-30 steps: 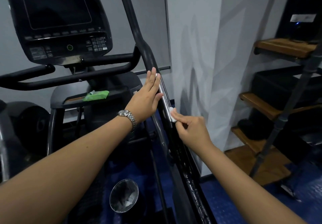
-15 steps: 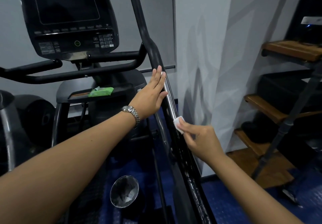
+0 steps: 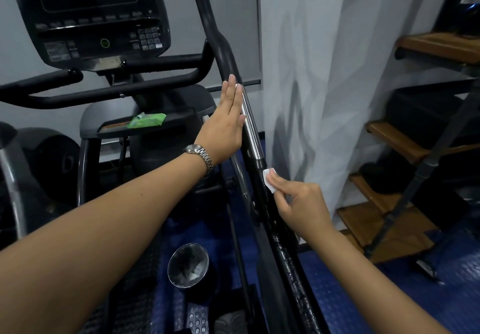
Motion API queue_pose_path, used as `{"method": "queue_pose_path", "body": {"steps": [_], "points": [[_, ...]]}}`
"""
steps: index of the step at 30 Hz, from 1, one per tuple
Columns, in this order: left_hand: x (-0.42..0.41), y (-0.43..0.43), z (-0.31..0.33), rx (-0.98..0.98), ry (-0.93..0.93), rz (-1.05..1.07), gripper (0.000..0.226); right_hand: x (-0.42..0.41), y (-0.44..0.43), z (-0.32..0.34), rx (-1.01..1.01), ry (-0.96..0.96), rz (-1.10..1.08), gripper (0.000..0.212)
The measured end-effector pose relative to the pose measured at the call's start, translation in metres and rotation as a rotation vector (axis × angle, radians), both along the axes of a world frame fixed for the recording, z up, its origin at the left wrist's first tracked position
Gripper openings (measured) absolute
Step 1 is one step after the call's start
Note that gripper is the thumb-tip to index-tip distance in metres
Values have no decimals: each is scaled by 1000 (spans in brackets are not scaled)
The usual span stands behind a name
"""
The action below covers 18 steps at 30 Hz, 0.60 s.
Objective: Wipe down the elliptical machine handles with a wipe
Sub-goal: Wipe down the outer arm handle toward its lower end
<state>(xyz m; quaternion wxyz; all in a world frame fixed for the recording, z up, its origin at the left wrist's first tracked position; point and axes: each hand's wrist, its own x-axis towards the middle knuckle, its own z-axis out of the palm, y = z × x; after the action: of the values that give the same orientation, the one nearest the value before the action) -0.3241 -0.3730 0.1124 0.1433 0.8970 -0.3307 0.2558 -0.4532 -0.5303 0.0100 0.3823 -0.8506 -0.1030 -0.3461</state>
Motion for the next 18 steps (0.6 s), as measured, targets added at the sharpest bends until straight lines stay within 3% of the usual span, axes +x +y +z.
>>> {"method": "queue_pose_path", "body": {"steps": [11, 18], "points": [[2, 0, -1, 4, 18, 18, 59, -4, 10, 6, -45, -63, -30, 38], [2, 2, 0, 13, -5, 1, 59, -14, 5, 4, -181, -75, -4, 46]]}}
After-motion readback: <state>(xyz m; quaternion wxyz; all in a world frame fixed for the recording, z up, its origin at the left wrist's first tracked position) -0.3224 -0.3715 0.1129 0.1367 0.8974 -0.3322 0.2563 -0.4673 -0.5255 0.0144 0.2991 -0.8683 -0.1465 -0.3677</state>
